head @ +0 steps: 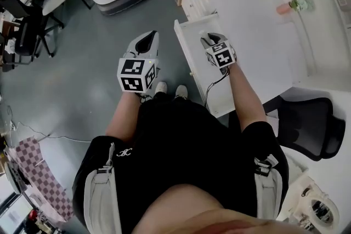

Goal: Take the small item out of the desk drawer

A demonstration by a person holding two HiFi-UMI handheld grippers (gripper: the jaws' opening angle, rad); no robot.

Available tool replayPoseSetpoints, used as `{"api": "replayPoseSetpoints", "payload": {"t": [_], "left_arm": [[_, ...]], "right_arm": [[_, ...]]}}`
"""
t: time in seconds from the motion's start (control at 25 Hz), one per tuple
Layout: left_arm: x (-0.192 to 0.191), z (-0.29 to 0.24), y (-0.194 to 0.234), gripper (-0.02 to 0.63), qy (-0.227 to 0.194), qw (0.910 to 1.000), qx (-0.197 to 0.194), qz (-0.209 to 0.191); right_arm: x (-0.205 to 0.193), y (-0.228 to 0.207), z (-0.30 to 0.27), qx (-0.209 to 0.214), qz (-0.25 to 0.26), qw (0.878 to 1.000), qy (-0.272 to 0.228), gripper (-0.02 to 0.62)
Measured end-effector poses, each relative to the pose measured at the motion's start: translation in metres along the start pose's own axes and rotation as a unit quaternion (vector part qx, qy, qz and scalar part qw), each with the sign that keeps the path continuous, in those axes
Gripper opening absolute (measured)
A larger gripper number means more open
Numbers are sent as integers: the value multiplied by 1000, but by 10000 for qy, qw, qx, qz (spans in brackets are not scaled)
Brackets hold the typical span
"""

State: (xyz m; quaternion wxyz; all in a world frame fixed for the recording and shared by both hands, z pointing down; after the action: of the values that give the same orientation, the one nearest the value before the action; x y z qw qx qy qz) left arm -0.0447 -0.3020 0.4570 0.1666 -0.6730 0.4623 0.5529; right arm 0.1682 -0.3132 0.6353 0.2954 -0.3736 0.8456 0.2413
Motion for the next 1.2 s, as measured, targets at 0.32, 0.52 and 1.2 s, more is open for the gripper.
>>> {"api": "replayPoseSetpoints", "payload": {"t": [0.32, 0.52, 1.2], "left_arm": [[39, -35, -33, 12, -124, 9956, -859, -360], [48, -57, -66, 12, -137, 9901, -1271, -585], [50, -72, -151, 12, -123, 9743, -2065, -891]], "right_arm": [[64, -39, 109, -1545, -1090, 9708, -1474, 120], [66, -57, 183, -2655, -1779, 9174, -2373, 120], [33, -66, 298, -4117, -2155, 8372, -2885, 121]]}}
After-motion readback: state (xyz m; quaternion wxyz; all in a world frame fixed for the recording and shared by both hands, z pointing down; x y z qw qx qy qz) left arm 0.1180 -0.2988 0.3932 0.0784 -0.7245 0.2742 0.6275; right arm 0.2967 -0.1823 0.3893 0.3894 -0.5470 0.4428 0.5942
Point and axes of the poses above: the fingertips, and each gripper's own axes: z backward along the fingers, y to its left, x out of its top, the point moved 2 cm from there along z, backward along the fingers, and after that the axes turned 9 degrees about z, right-handed, at the moved point
